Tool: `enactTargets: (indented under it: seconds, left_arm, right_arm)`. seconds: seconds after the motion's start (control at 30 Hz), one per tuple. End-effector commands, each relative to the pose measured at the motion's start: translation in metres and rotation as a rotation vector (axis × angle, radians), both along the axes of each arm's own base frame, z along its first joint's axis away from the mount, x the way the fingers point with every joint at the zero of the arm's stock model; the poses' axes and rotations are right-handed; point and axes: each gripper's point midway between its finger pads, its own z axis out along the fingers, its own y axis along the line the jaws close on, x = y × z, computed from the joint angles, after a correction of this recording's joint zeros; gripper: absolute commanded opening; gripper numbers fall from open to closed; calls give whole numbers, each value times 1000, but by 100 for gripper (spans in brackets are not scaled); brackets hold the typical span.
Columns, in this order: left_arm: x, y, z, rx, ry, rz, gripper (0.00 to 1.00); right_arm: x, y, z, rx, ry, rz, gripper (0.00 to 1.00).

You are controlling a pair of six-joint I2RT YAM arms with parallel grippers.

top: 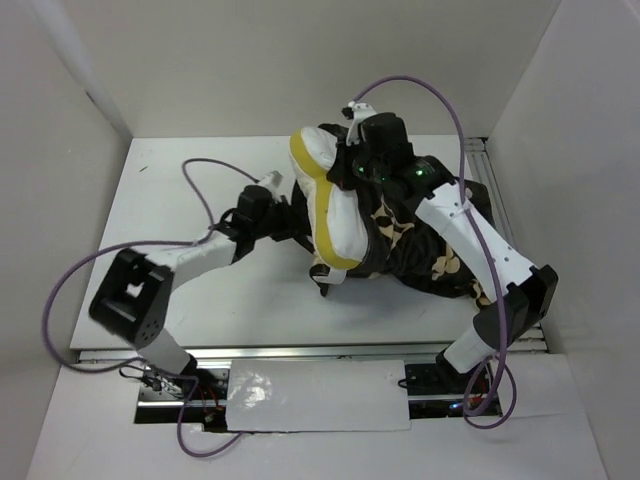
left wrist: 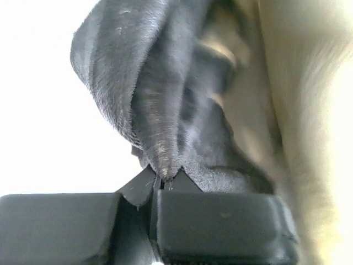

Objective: Put the pillow into the pillowcase

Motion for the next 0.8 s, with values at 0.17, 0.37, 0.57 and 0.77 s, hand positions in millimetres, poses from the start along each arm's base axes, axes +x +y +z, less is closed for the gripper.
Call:
enactTargets:
  seconds: [0.17, 0.37, 0.57, 0.77]
  left_arm:
    - [8, 206, 81, 355, -103, 622, 0]
    - [-2, 254, 82, 397, -31, 711, 0]
    - [-26, 238, 65, 311, 37, 637, 0]
    - [-55, 215, 62, 250, 0, 541, 0]
  right_arm:
    - [3, -47, -81, -364, 48, -263, 0]
    - [-23, -25, -149, -491, 143, -67, 0]
    - [-7, 16, -188, -526, 156, -35, 0]
    - [-4, 97, -164, -402, 33, 198, 14]
